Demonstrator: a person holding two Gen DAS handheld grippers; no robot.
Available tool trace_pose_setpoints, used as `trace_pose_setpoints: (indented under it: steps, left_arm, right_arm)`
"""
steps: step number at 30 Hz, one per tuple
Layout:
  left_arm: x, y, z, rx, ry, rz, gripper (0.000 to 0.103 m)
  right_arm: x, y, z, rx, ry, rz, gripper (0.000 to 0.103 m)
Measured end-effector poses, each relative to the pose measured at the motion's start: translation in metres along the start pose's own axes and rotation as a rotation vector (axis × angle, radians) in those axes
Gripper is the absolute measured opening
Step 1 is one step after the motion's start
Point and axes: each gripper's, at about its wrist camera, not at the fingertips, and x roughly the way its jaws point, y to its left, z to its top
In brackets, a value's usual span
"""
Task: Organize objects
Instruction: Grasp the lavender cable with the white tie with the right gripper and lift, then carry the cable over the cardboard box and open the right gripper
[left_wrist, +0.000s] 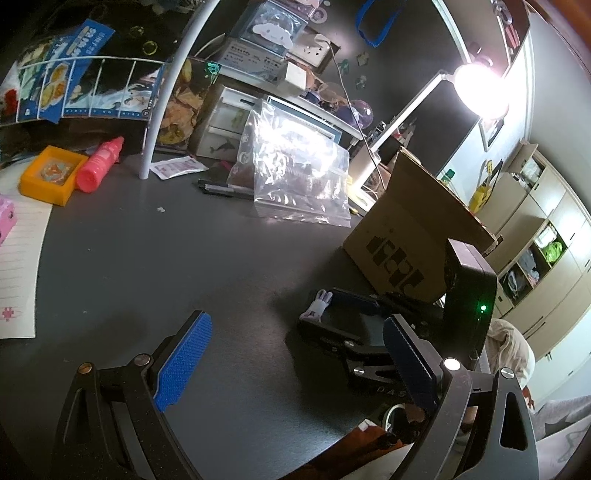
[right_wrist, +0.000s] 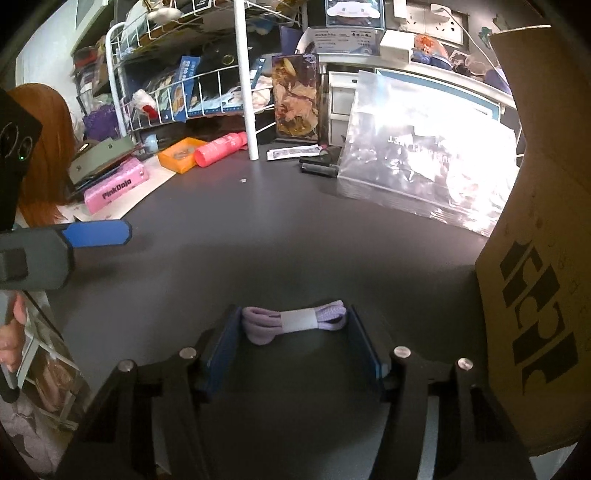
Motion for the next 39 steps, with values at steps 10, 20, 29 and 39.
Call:
trace_pose_setpoints:
  steps: [10, 20, 29, 39]
  left_arm:
    - [0.011, -0.018, 0.01, 0.024, 0.04, -0.093, 0.093]
    - [0.007, -0.029, 0.032, 0.019, 0.061, -0.146, 0.092]
    - [0.011, -0.073, 0.065, 0.06, 0.13, -0.27, 0.073]
    - [0.038, -0.135, 0.098, 0.135, 0.167, -0.331, 0.054]
  right_arm:
    - [-0.024, 0.017, 0.009, -0.08, -0.066, 0.082, 0.045]
    - [-0.059, 0.029, 0.024, -0.202, -0.165, 0.13, 0.044]
    - [-0.12, 0.029, 0.047, -0.326, -0.337, 0.104, 0.044]
    - [-0.158, -0.011, 0.056, -0.312, -0.416, 0.037, 0.044]
